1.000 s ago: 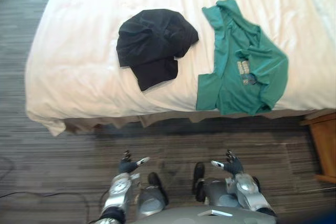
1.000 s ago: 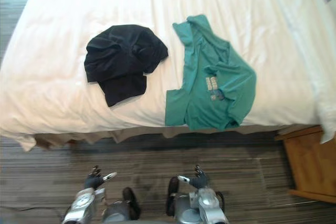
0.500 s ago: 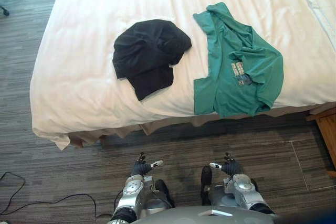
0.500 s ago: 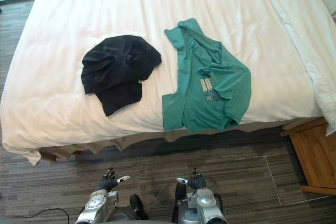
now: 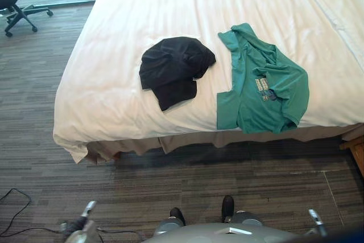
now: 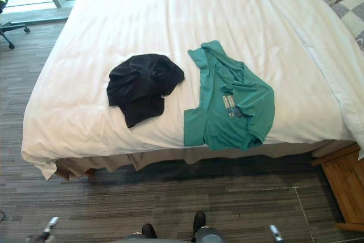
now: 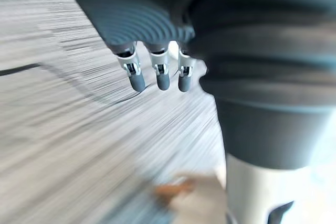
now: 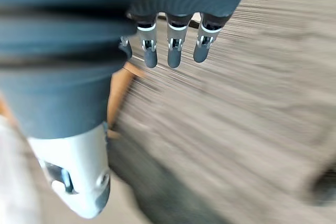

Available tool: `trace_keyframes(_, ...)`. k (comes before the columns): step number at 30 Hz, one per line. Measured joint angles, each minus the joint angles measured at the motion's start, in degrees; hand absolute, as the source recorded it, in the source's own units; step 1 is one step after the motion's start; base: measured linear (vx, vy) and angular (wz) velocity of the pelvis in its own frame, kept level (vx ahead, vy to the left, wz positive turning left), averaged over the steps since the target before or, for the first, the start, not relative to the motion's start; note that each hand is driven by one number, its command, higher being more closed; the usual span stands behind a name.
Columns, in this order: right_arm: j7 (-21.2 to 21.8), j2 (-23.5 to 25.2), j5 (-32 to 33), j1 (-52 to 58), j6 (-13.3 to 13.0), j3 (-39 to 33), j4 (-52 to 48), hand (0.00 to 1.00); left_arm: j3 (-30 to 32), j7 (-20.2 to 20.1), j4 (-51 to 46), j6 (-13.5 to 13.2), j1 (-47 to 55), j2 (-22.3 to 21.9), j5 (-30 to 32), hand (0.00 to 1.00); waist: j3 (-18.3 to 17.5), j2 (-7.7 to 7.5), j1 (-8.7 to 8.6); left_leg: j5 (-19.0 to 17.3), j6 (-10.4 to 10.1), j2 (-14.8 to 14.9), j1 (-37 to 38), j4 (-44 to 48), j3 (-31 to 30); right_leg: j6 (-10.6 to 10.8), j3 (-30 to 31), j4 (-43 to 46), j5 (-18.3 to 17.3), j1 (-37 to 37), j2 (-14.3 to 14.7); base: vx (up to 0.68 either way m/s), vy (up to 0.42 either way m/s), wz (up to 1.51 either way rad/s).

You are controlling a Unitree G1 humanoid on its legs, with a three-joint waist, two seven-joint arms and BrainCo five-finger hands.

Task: Tidy the bed and pick cloth on bed and put in laundry

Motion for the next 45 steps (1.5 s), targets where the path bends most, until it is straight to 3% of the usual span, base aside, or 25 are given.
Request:
trace_keyframes(1, -0.58, -0.21, 0.08, 0.25, -0.2, -1.03, -2.25, 0.0, 1.16, 0.62, -1.34, -0.12, 0.1, 0.78, -1.28, 0.0, -1.02, -0.75, -0.03, 0.02, -0.03, 0.03, -0.02, -0.04, -0.18, -0.16, -0.05, 0.0, -0.11, 0.03, 0.06, 0.03, -0.027, 0.09)
trace_keyframes(2, -1.39, -1.07, -0.03, 0.3, -0.33, -2.14, -6.4, 0.0, 1.91, 1.55, -4.1, -0.87, 0.13, 2.39, -3.15, 0.0, -1.67, -0.22, 0.0, 0.11, -0.2, 0.08, -0.24, -0.1, -0.32, -0.3, -0.07, 0.02, -0.25, -0.17, 0.2, 0.06, -0.024, 0.07)
trace_keyframes(4, -2.17, -2.44, -0.69, 0.2, -0.52, -2.69, -10.82, 0.0, 2.07, 2.38, -7.62, -1.61, -0.09, 4.31, -5.31, 0.0, -2.27, -0.71, 0.1, 0.23, -0.12, 0.01, -0.26, 0.08, -0.82, -0.34, -0.09, 0.29, -0.43, -0.1, 0.29, 0.07, -0.02, 0.06)
trace_keyframes(7, -3.33, -4.38, -3.26, -0.14, -1.18, -3.08, -20.42, 0.0, -0.92, 4.99, -24.69, -4.73, 0.26, 5.26, -8.31, 0.0, -2.37, -0.7, 0.16, 0.34, 0.28, -0.32, -1.03, 0.95, -2.42, -0.71, -0.36, 0.67, -0.72, -0.22, 0.15, 0.08, -0.003, 0.19)
trace_keyframes(9, -3.88, -4.96, -7.6, -1.49, -1.69, -2.93, -27.92, 0.0, -2.45, 6.46, -37.47, -7.77, -0.3, 5.35, -7.21, 0.0, -2.27, -0.54, 0.11, 0.29, 0.36, -0.46, -1.01, 1.21, -3.31, -0.85, -0.64, 0.89, -1.0, -0.21, -0.04, 0.09, 0.002, 0.1)
trace_keyframes(13, -3.94, -9.41, -11.95, -5.25, -2.08, -1.55, -30.36, 0.0, -4.64, 8.53, -44.62, -10.07, -3.99, 6.1, -3.68, 0.0, -1.65, 0.4, -0.07, -0.37, 1.12, -0.66, -1.02, 2.33, -3.55, -0.82, 0.01, 0.92, -1.14, 0.05, -0.49, 0.07, 0.008, -0.06)
trace_keyframes(15, -3.64, -12.39, -11.95, -7.28, -2.42, 1.33, -30.36, 0.0, -10.08, 8.8, -44.89, -10.26, -6.24, 8.98, -1.53, 0.0, -0.53, 1.13, -0.13, -1.28, 1.21, -0.47, -1.12, 3.21, -3.77, -0.92, 0.17, 1.6, -1.68, -0.11, -0.5, 0.04, 0.004, -0.04)
trace_keyframes(20, -2.23, -16.51, -14.17, -13.22, -3.21, 8.5, -30.64, 0.0, -21.08, 8.05, -48.13, -9.96, -11.85, 11.69, 6.01, 0.0, 2.52, 1.15, -0.83, -2.75, 1.71, -0.28, -4.24, 6.08, -3.88, -0.73, 1.78, 4.04, -2.26, -3.83, -0.98, -0.02, 0.008, -0.14)
trace_keyframes(22, -1.82, -19.78, -14.17, -17.47, -3.53, 13.73, -30.14, 0.0, -27.56, 7.49, -45.87, -9.29, -16.91, 13.11, 9.77, 0.0, 4.86, 0.9, -1.78, -2.78, 1.76, -0.59, -7.09, 7.18, -3.3, -0.52, 2.98, 5.5, -2.07, -7.48, -1.29, -0.07, 0.008, -0.19)
trace_keyframes(25, -1.5, -21.8, -14.19, -21.31, -3.55, 18.64, -29.6, 0.0, -32.19, 7.46, -42.37, -7.88, -21.65, 13.13, 12.87, 0.0, 7.04, 0.62, -2.4, -3.2, 2.44, -0.71, -7.89, 8.73, -3.13, -0.44, 3.99, 6.27, -2.01, -8.43, -1.77, -0.01, 0.012, -0.21)
trace_keyframes(28, -0.62, -24.1, -14.32, -24.93, -3.98, 23.66, -29.63, 0.0, -35.24, 7.5, -39.68, -6.92, -25.75, 13.27, 14.52, 0.0, 8.48, 0.35, -2.91, -3.73, 2.68, -0.6, -10.26, 12.16, -3.05, -0.41, 5.94, 7.49, -1.92, -10.71, -2.56, 0.03, 0.003, -0.26)
trace_keyframes(31, 0.14, -26.2, -16.59, -28.58, -4.01, 27.76, -29.67, 0.0, -36.95, 7.45, -36.36, -5.95, -29.26, 15.43, 15.92, 0.0, 10.39, -0.25, -2.94, -5.99, 2.43, 0.58, -15.66, 22.08, -3.18, -0.48, 8.0, 8.88, -1.88, -12.06, -3.81, 0.05, 0.016, -0.27)
trace_keyframes(32, 0.13, -26.77, -17.31, -30.66, -4.04, 29.48, -29.64, 0.0, -37.54, 7.43, -34.68, -5.63, -30.65, 17.01, 17.19, 0.0, 11.59, 0.05, -2.98, -7.04, 2.45, 0.2, -15.83, 19.24, -3.52, -0.48, 8.79, 9.35, -1.88, -12.28, -3.84, 0.01, 0.047, -0.41)
trace_keyframes(33, 0.13, -26.88, -18.5, -32.56, -4.05, 30.38, -29.66, 0.0, -38.14, 7.46, -33.37, -5.03, -32.6, 18.4, 17.77, 0.0, 12.34, 0.73, -3.0, -3.3, 3.46, 0.24, -16.23, 13.36, -3.61, -0.2, 9.26, 10.1, -2.06, -13.29, -3.22, 0.01, 0.057, -0.42)
trace_keyframes(37, 0.39, -26.7, -18.66, -33.96, -4.07, 32.29, -29.67, 0.0, -42.09, 7.47, -27.58, -3.31, -39.9, 21.75, 19.27, 0.0, 13.02, 0.34, -2.86, -3.35, 3.89, -0.64, -17.44, 13.33, -3.2, 0.41, 9.31, 13.6, -2.47, -16.45, -4.15, 0.06, 0.085, -0.01)
trace_keyframes(39, 0.71, -26.67, -18.72, -34.79, -4.46, 33.8, -29.78, 0.0, -43.0, 7.86, -25.7, -1.73, -41.82, 22.37, 21.38, 0.0, 13.9, 1.33, -2.89, -3.29, 4.14, 0.3, -16.86, 15.79, -3.39, 1.67, 9.48, 23.26, -5.34, -22.79, -3.59, 0.09, 0.07, -0.1)
trace_keyframes(40, 0.66, -26.67, -18.71, -34.91, -4.6, 33.76, -29.88, 0.0, -43.9, 7.99, -25.06, -1.22, -42.98, 23.24, 21.87, 0.0, 14.17, 1.32, -3.01, -3.29, 4.14, 0.18, -16.87, 16.19, -3.33, 1.73, 9.47, 19.86, -4.78, -22.94, -3.11, 0.08, 0.009, 0.14)
trace_keyframes(41, 0.64, -26.48, -18.72, -34.81, -4.61, 33.81, -30.42, 0.0, -45.01, 7.94, -24.61, -0.56, -45.33, 24.88, 23.45, 0.0, 14.36, -0.47, -3.64, -3.54, 4.09, -1.32, -16.89, 16.95, -3.19, 1.72, 9.72, 13.13, 1.12, -23.04, -3.27, 0.1, -0.051, 0.41)
trace_keyframes(42, 0.66, -26.82, -18.76, -35.38, -4.69, 33.93, -30.94, 0.0, -45.15, 8.37, -24.88, -0.43, -47.11, 25.67, 24.99, 0.0, 14.95, -1.57, -4.53, -5.28, 3.61, -2.26, -17.1, 18.57, -3.2, -1.32, 8.27, 12.08, 3.92, -23.47, -4.16, 0.1, -0.058, 0.22)
trace_keyframes(45, 0.51, -26.08, -18.75, -35.19, -4.68, 34.22, -32.64, 0.0, -48.13, 8.02, -24.73, 0.59, -50.67, 25.88, 28.0, 0.0, 16.14, 0.11, -4.6, -6.14, 2.81, -1.01, -18.25, 20.55, -2.98, -1.29, 8.9, 11.76, 3.97, -23.69, -3.36, 0.11, -0.031, -0.1)
